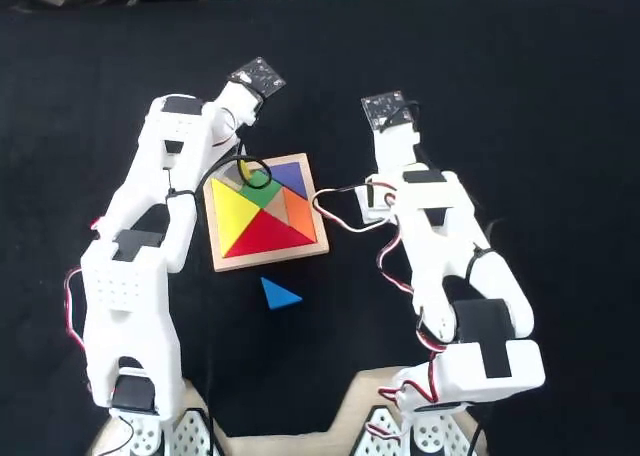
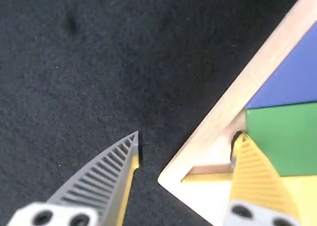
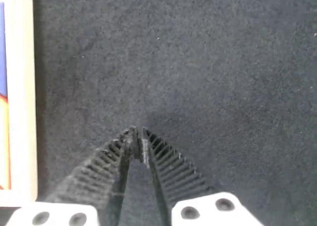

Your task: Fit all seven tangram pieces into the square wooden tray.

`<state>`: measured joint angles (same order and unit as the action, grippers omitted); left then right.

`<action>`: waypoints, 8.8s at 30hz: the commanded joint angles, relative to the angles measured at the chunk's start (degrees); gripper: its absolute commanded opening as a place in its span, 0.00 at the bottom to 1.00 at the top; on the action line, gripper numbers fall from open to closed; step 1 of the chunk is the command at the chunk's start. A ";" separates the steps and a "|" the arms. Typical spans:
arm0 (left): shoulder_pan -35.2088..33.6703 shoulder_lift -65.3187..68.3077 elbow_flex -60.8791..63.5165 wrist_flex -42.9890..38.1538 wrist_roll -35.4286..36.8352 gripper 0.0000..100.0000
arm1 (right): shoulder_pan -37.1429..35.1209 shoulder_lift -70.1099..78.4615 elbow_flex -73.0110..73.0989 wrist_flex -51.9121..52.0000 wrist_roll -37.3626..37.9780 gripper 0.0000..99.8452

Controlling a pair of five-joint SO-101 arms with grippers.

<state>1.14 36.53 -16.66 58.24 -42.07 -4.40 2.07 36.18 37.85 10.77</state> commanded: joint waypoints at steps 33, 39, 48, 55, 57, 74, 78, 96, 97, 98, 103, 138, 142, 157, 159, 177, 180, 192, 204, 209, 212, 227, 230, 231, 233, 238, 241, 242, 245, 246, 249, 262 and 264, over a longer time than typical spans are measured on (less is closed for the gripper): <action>-11.47 -14.68 -46.29 42.73 20.92 0.30 | -7.47 -11.56 -1.54 10.02 4.84 0.01; -18.51 -24.00 -30.37 42.73 21.63 0.30 | -15.30 -20.00 -0.92 16.09 5.27 0.01; -19.03 -55.21 2.59 39.74 24.00 0.30 | -20.57 -21.49 -1.36 22.59 5.36 0.01; -24.31 -75.87 41.80 20.66 25.58 0.30 | -25.49 -21.93 -2.95 33.32 9.41 0.14; -25.98 -80.97 50.68 18.20 27.34 0.30 | -28.22 -21.85 -2.86 33.85 7.82 0.17; -36.53 -96.18 91.82 -0.53 28.48 0.30 | -39.91 -5.05 -4.79 28.40 4.84 0.21; -36.53 -96.53 93.85 -1.05 28.31 0.30 | -41.67 0.66 -6.64 28.31 4.92 0.21; -36.26 -96.53 94.02 -1.05 26.46 0.30 | -42.37 1.80 -2.59 20.57 7.38 0.21; -36.26 -96.53 94.02 -1.05 26.46 0.30 | -42.11 1.80 -2.42 20.57 7.38 0.21; -36.26 -96.53 94.11 -1.05 26.46 0.30 | -41.85 1.80 -2.24 20.66 7.38 0.21; -36.26 -96.62 95.08 -2.64 26.46 0.30 | -41.05 1.80 -2.15 21.01 7.30 0.21; -36.26 -96.62 95.16 -2.64 26.55 0.30 | -29.80 -10.07 -26.95 37.89 41.49 0.08; -36.26 -96.62 95.16 -2.64 26.55 0.30 | -29.71 -3.12 -34.86 37.89 43.69 0.08; -36.18 -96.62 95.60 -2.81 26.46 0.30 | -28.57 35.12 -72.04 37.80 48.26 0.08; -36.18 -96.62 95.87 -3.60 26.46 0.30 | -28.57 38.02 -75.47 37.80 48.26 0.08; -36.18 -96.62 95.87 -3.87 26.46 0.30 | -27.69 49.19 -83.47 35.16 46.07 0.19; -36.09 -96.62 95.87 -3.87 26.46 0.30 | -27.69 49.10 -83.38 35.43 46.07 0.19; -36.09 -96.62 95.87 -3.87 26.46 0.30 | -27.52 49.36 -94.73 42.73 45.98 0.19; -36.09 -96.62 95.87 -3.87 26.46 0.30 | -25.41 56.04 -99.47 31.56 40.44 0.05; -36.09 -96.62 95.87 -3.96 26.46 0.30 | -25.14 57.71 -100.09 33.49 40.53 0.05; -36.09 -96.62 95.87 -3.96 26.46 0.30 | -25.67 57.80 -100.09 34.99 40.53 0.05; -36.09 -96.62 95.87 -3.96 26.46 0.30 | -27.60 58.95 -100.97 41.76 40.62 0.05; -36.09 -96.62 95.87 -3.96 26.46 0.30 | -27.78 58.95 -105.89 44.84 40.62 0.05; -36.09 -96.62 95.87 -3.96 26.46 0.30 | -27.52 58.95 -108.62 45.98 40.62 0.04; -36.09 -96.62 95.87 -3.96 26.55 0.30 | -25.67 58.95 -115.56 49.32 40.44 0.01; -34.77 -96.62 95.87 -4.57 26.73 0.30 | -21.27 57.63 -132.26 63.56 39.03 0.01; -29.76 -96.62 96.31 -5.63 26.73 0.30 | -17.23 52.44 -127.25 63.47 29.80 0.01; -28.09 -96.62 96.31 -5.63 26.73 0.30 | -15.65 51.12 -126.02 63.47 27.60 0.01; -23.16 -96.53 94.64 -9.05 28.04 0.30 | -10.73 47.34 -124.62 63.47 24.26 0.01; -21.76 -96.35 93.93 -10.29 29.98 0.30 | -9.41 46.29 -123.82 63.47 22.95 0.01; -16.04 -95.91 90.95 -10.99 35.34 0.30 | -6.77 43.47 -120.57 63.47 17.67 0.01; -3.74 -92.04 77.58 -2.90 43.08 0.30 | -4.48 15.69 -76.00 61.27 8.88 0.01; -4.09 -87.12 75.82 -4.31 44.57 0.30 | -3.08 12.70 -68.09 57.58 8.88 0.01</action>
<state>-3.52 -56.84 65.01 55.16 -0.13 -10.02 21.67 -41.27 98.77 20.26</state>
